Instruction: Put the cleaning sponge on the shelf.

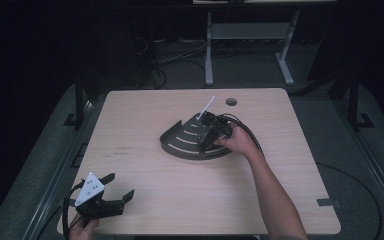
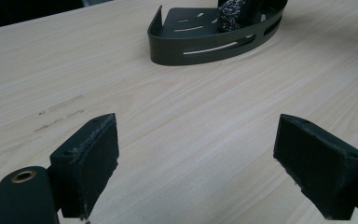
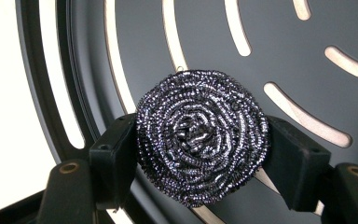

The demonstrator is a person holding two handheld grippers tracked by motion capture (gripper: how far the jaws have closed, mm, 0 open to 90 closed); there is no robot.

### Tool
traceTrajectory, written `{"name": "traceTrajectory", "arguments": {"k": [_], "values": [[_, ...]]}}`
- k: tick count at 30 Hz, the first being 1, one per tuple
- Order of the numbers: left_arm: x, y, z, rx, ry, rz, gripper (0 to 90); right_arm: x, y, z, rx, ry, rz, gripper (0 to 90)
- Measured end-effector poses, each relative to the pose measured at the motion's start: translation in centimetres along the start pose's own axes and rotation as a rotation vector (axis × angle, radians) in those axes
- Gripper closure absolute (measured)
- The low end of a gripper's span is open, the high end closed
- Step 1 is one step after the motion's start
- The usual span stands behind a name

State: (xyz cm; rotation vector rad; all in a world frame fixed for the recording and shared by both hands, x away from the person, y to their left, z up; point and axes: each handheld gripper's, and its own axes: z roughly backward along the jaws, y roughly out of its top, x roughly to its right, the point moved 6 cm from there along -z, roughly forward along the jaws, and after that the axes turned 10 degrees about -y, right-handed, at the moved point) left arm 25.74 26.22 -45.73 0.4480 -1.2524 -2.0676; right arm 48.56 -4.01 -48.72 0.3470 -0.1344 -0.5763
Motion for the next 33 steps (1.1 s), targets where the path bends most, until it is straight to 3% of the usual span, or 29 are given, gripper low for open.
{"name": "traceTrajectory", "arguments": {"k": [33], "values": [[0.09, 0.07, -0.22, -0.005, -0.008, -0.011, 13.3, -0.14, -0.05, 0.23, 0.004, 0.007, -0.003, 27.5]]}}
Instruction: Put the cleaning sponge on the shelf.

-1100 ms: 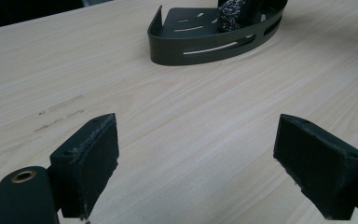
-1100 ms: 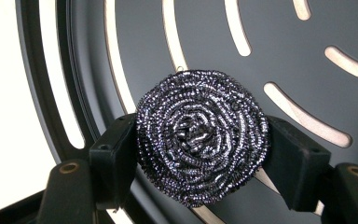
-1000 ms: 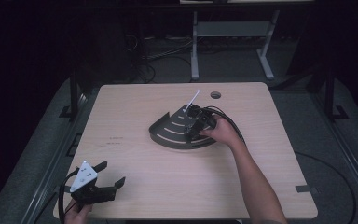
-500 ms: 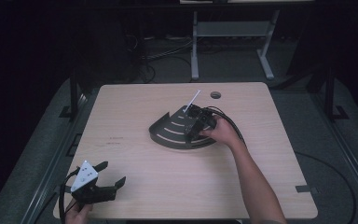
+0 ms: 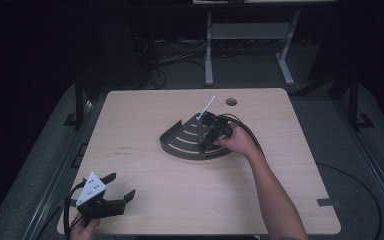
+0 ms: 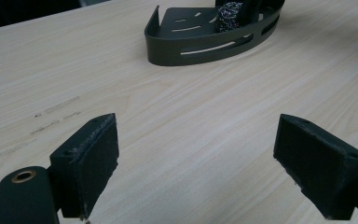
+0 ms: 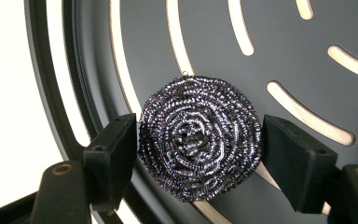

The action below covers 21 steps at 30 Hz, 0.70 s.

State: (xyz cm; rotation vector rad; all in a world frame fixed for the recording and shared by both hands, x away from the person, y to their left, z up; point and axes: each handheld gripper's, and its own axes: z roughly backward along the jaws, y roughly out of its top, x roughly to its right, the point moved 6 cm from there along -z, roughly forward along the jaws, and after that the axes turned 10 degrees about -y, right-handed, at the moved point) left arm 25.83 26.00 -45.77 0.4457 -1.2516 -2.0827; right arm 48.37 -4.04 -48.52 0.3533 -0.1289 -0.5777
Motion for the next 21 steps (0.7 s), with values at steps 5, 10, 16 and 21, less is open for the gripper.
{"name": "traceTrajectory", "arguments": {"k": [5, 10, 16, 21], "values": [[0.0, 0.0, 0.0, 0.001, 0.001, 0.001, 13.3, -0.1, 0.0, 0.1, 0.001, -0.001, 0.000, 26.5], [0.0, 0.0, 0.0, 0.001, 0.000, -0.001, 13.3, -0.1, -0.2, 0.1, 0.010, 0.003, -0.008, 25.0], [0.1, 0.1, 0.0, -0.001, 0.000, -0.003, 13.3, -0.1, -0.6, 0.6, 0.026, 0.006, -0.015, 22.0], [0.1, 0.1, 0.0, -0.002, 0.000, -0.003, 13.3, -0.1, -0.8, 1.3, 0.044, 0.003, -0.018, 21.3]]}}
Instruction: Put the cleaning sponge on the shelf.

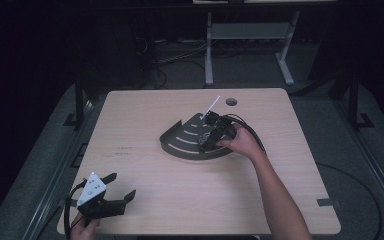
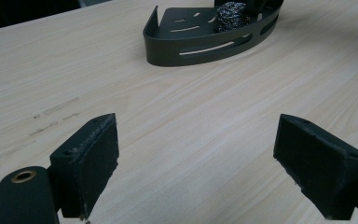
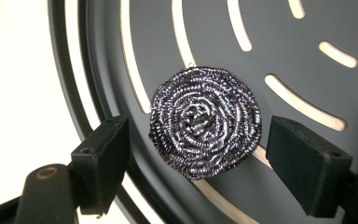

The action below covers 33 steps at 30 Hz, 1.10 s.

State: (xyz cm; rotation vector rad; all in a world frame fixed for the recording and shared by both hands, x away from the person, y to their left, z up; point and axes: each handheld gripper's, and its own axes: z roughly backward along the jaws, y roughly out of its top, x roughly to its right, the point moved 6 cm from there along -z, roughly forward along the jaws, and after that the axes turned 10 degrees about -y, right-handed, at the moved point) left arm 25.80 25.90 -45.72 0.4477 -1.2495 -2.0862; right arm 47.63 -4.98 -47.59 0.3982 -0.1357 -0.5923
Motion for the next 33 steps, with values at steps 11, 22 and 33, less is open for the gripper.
{"name": "traceTrajectory", "arguments": {"k": [11, 22, 33], "values": [[0.1, 0.1, -0.1, 0.000, -0.002, -0.001, 13.3, -0.2, -0.2, 1.6, 0.036, -0.008, 0.008, 21.2], [0.2, 0.1, -0.1, 0.000, -0.005, -0.002, 13.3, -0.6, -1.0, 3.5, 0.064, -0.029, 0.023, 21.2], [0.2, 0.1, -0.1, 0.000, -0.003, -0.003, 13.3, -1.0, -1.7, 4.1, 0.071, -0.029, 0.024, 21.2]]}}
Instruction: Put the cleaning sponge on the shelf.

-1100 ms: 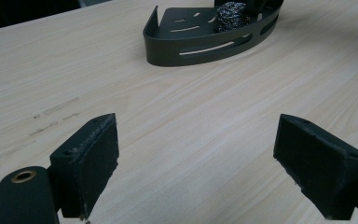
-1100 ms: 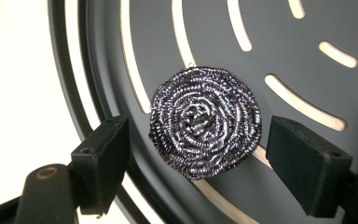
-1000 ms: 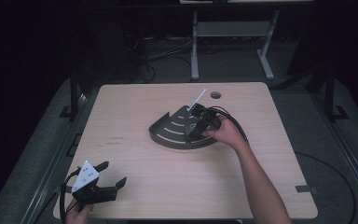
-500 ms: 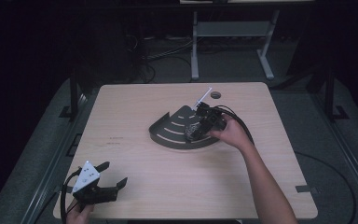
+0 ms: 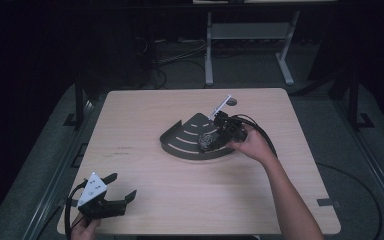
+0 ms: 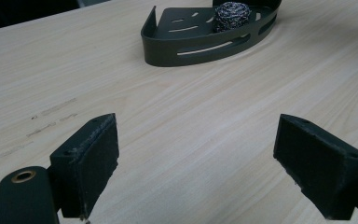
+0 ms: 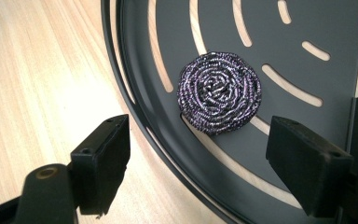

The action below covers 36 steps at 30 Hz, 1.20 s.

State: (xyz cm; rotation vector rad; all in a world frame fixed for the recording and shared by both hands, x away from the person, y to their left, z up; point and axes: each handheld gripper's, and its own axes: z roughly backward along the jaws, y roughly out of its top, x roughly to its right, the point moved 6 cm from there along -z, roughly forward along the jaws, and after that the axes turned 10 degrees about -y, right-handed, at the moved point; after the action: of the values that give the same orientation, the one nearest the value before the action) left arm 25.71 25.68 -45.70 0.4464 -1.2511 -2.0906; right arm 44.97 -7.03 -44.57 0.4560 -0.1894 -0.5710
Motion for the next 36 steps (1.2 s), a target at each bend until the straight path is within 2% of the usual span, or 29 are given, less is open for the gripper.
{"name": "traceTrajectory", "arguments": {"k": [23, 36], "values": [[0.1, 0.0, -0.1, -0.003, -0.002, -0.003, 13.3, -0.6, -2.0, 1.4, 0.017, 0.004, -0.004, 21.2], [0.1, 0.0, 0.0, -0.002, -0.004, -0.001, 13.3, -1.6, -2.3, 2.2, 0.003, -0.006, 0.030, 20.5]]}}
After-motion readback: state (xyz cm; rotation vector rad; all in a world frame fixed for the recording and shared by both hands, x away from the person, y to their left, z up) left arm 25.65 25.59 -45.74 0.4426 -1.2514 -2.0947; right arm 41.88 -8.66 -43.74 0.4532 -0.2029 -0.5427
